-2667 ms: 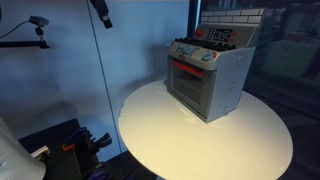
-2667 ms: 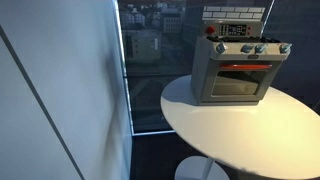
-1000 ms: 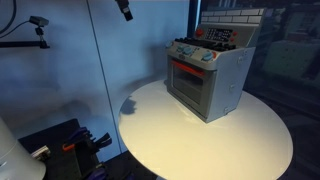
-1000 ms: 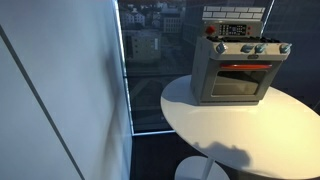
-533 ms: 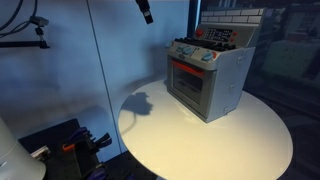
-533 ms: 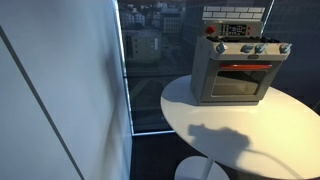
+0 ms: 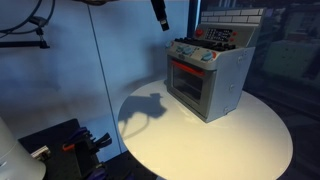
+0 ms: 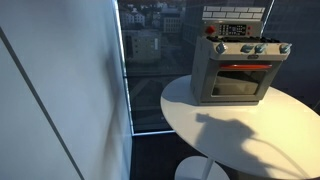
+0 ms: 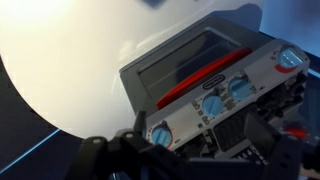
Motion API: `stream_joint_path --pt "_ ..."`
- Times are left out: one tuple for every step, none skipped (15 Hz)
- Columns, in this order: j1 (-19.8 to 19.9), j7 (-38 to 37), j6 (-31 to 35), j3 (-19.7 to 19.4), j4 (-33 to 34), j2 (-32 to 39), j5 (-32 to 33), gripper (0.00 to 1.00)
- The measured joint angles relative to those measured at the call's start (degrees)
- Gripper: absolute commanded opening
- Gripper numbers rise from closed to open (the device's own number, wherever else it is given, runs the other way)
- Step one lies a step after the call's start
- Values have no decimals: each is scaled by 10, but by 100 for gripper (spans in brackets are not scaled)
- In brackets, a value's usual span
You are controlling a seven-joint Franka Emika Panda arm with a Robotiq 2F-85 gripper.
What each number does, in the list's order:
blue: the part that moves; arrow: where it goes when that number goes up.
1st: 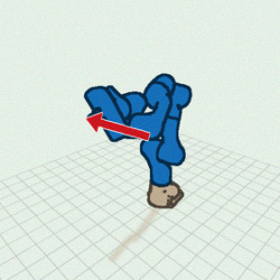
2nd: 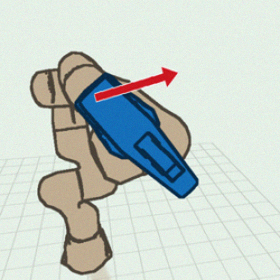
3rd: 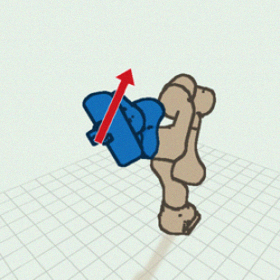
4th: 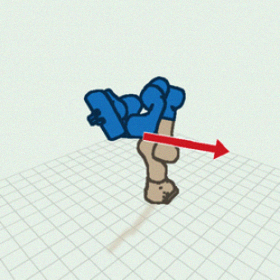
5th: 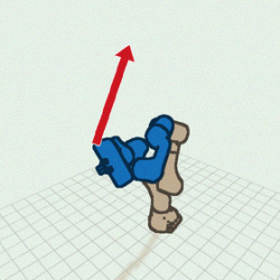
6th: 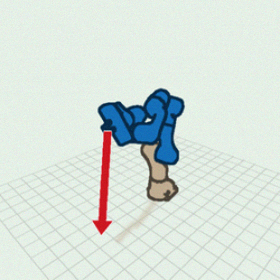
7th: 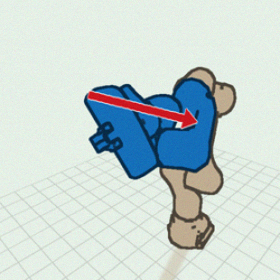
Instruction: Turn the rightmost knob on the stove to the left
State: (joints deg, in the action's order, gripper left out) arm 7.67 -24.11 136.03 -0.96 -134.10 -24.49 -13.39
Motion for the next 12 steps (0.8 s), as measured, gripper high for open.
stream_joint_path --pt "0 0 0 0 3 3 -2 100" --pt "0 0 0 -1 5 4 -2 100" --pt "0 0 0 -1 6 4 -2 100" --pt "-1 -1 0 -1 6 4 -2 100" --pt "-1 -1 0 -1 6 4 -2 100" --pt "-1 -1 2 -1 5 5 -2 100" --pt "-1 -2 7 -1 5 6 -2 100" --pt "-1 -2 15 -2 4 7 -2 100" --pt "-1 -4 25 -4 4 9 -2 100" --pt "0 -6 38 -5 4 12 -2 100" --pt "1 -8 51 -6 4 16 -2 100" --pt "1 -12 65 -7 3 21 -2 100"
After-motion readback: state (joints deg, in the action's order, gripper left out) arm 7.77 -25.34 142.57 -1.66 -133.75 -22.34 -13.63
